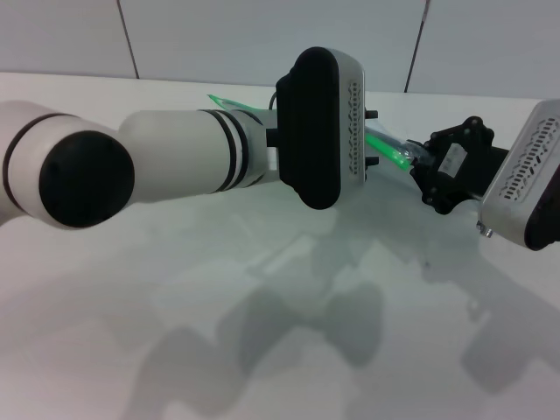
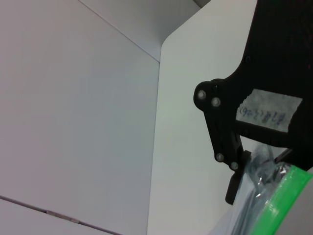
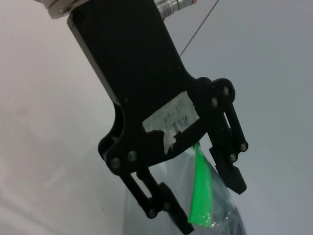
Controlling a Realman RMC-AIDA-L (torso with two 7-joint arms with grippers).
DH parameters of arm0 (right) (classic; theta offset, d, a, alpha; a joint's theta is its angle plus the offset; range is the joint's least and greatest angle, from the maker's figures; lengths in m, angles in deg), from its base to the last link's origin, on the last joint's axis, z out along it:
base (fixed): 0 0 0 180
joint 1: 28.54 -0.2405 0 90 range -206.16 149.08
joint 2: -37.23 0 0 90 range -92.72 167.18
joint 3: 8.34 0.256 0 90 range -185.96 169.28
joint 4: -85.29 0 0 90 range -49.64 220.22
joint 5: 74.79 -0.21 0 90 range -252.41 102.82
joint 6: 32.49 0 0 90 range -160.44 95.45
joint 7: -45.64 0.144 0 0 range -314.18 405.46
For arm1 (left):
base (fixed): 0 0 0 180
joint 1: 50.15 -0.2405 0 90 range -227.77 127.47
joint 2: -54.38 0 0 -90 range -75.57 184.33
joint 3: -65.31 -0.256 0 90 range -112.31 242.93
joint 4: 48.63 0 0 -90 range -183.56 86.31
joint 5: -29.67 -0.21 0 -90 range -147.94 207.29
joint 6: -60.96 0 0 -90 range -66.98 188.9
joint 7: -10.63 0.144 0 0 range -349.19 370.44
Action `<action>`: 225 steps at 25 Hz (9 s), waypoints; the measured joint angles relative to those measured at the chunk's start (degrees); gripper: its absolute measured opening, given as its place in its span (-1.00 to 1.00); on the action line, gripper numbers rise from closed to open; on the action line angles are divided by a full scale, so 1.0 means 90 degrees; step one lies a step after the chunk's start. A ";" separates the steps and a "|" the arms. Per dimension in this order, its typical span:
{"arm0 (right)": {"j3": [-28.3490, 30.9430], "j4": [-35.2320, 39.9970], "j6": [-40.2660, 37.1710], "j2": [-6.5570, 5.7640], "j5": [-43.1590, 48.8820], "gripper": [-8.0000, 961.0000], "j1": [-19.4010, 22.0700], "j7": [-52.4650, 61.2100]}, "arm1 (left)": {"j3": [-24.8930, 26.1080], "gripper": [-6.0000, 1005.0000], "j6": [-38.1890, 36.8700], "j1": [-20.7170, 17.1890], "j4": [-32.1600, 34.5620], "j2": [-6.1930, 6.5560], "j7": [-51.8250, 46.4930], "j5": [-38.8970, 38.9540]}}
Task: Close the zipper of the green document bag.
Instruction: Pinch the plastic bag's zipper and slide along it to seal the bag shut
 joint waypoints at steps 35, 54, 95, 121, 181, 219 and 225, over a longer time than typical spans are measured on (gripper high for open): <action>-0.0020 -0.0016 0.0000 0.0000 0.0000 -0.88 -0.0021 0.0000 | 0.0019 -0.29 -0.0079 -0.0061 0.0022 0.0009 -0.0188 -0.0046; 0.0009 -0.0015 0.0000 0.0000 0.0000 -0.88 -0.0021 0.0000 | 0.0012 -0.65 -0.0040 -0.0061 0.0000 -0.0002 -0.0231 -0.0003; 0.0313 -0.0525 0.0048 0.0001 -0.0004 -0.88 -0.0287 0.0163 | -0.0079 -0.73 -0.0023 -0.0071 -0.0065 0.0000 -0.0529 -0.0053; 0.0663 -0.0438 -0.0011 -0.0013 -0.0036 -0.88 -0.0220 0.0167 | 0.0187 -0.86 -0.0050 -0.0336 -0.0053 0.0031 -0.1010 -0.0331; 0.0516 0.0053 -0.0341 0.0020 -0.0015 -0.88 -0.0102 0.0166 | 0.0332 0.11 -0.0165 -0.0246 -0.0349 0.0012 -0.1065 -0.0801; 0.0592 0.0118 -0.0273 0.0010 0.0010 -0.89 0.0019 0.0163 | 0.0421 -0.82 -0.0232 -0.0301 -0.0153 0.0012 -0.1212 -0.0801; 0.0599 0.0119 -0.0273 0.0010 0.0010 -0.89 0.0018 0.0166 | 0.0432 -0.83 -0.0166 -0.0270 -0.0154 0.0015 -0.1223 -0.0801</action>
